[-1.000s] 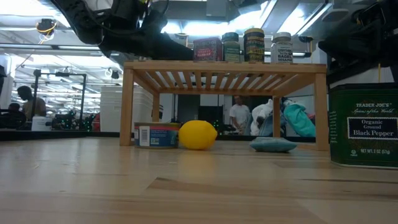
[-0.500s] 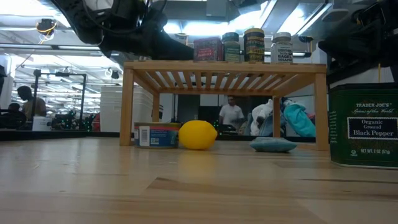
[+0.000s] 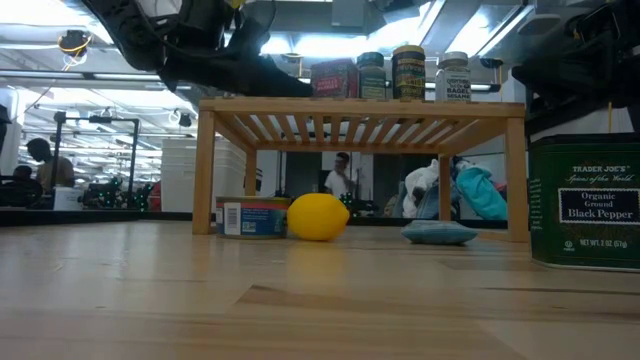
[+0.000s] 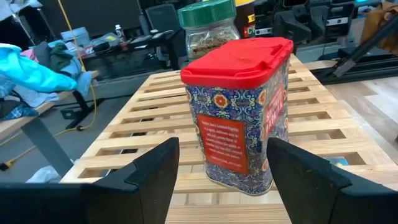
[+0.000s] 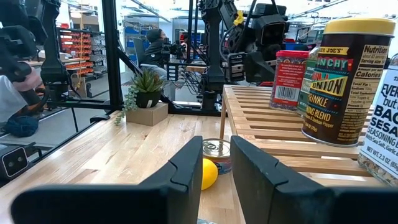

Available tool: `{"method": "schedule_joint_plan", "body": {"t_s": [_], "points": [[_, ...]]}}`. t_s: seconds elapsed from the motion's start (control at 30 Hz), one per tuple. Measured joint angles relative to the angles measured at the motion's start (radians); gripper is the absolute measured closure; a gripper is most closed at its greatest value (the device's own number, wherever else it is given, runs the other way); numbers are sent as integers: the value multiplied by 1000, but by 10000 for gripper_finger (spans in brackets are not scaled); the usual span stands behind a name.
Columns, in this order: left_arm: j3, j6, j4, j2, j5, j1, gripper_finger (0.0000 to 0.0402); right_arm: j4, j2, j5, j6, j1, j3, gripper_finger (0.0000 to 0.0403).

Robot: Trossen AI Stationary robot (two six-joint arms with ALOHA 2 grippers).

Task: Shelf spices
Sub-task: Adjust the red seasoning can

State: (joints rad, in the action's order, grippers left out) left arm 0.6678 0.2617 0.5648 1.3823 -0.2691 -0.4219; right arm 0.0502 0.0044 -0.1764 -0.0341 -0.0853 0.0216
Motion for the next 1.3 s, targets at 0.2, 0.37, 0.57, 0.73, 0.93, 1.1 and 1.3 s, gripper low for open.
{"method": "schedule_joint_plan", "body": {"t_s": [0.2,0.37,0.57,0.73,0.93,1.1,1.3], "points": [[0,0,0,0,-30,-5,164,0,0,0,0,0,0,315],[0,0,0,0,-68,-4,164,0,0,0,0,0,0,315],[0,6,0,0,-68,-8,164,0,0,0,0,0,0,315],[0,-13,0,0,-68,-33,164,0,0,0,0,0,0,315],[1,-26,1,0,-114,-44,164,0,0,0,0,0,0,315],[1,-31,1,0,-120,-42,164,0,0,0,0,0,0,315],[2,-33,1,0,-132,-42,164,0,0,10,0,0,0,315]]}}
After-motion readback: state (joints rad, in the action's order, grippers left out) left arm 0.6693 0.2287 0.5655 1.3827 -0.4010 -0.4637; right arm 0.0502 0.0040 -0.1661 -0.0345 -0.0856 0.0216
